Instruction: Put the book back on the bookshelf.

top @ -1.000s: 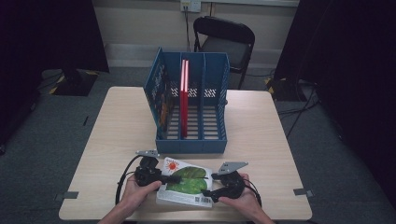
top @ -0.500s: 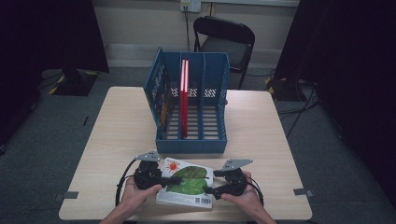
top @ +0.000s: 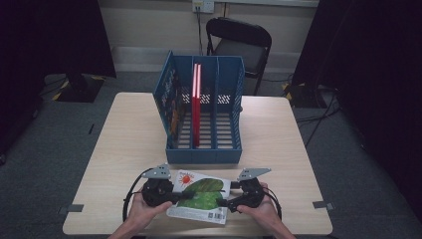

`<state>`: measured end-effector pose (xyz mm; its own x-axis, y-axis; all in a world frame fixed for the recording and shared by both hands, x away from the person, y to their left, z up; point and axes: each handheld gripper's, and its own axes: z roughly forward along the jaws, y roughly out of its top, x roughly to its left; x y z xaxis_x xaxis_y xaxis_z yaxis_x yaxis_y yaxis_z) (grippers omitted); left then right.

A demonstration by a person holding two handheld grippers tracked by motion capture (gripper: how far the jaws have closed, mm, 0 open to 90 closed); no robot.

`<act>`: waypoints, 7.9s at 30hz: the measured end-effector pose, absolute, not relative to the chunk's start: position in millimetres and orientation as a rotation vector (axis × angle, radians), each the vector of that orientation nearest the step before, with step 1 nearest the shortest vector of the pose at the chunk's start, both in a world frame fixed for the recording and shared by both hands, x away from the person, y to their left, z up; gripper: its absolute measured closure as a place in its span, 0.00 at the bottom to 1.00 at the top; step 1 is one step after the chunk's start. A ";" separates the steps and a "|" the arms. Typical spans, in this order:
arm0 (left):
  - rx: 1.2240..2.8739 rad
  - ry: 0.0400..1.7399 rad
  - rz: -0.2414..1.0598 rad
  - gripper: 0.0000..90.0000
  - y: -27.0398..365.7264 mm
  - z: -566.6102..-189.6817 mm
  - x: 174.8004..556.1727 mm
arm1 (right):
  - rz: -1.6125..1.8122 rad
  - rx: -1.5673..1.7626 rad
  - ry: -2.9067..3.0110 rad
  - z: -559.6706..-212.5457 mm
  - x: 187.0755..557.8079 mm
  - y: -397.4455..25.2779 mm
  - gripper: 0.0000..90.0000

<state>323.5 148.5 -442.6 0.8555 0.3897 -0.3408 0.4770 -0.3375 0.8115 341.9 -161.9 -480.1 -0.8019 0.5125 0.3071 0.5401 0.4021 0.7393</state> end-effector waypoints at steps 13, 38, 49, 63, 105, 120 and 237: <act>1.990 0.676 -0.036 0.89 152.1 -445.6 325.9 | -1.534 -0.994 -2.677 -459.1 336.6 -169.5 0.47; 2.071 0.696 0.015 0.75 146.5 -458.6 336.0 | -1.632 -0.811 -2.717 -424.7 329.0 -172.6 0.64; 2.096 0.764 0.064 0.61 149.1 -460.3 338.3 | -1.556 -0.721 -2.830 -432.2 326.0 -157.8 0.74; 2.043 0.917 0.154 0.42 172.1 -458.6 344.6 | -1.566 -0.699 -2.807 -430.3 324.4 -161.6 0.83; 2.068 0.880 0.163 0.44 149.5 -460.7 348.1 | -1.526 -0.751 -2.797 -454.4 328.2 -132.1 0.78; 2.089 0.881 0.157 0.35 151.1 -460.3 349.3 | -1.490 -0.773 -2.829 -451.7 328.1 -132.9 0.85; 2.010 1.144 0.360 0.18 212.8 -458.2 349.2 | -1.716 -1.693 -2.758 -356.0 424.1 -165.2 0.85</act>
<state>349.2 212.8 -458.2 0.5547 0.8223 -0.1270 0.6012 -0.2906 0.7444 424.1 -165.2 -356.0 -0.4681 0.8832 0.0292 0.4164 0.1912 0.8888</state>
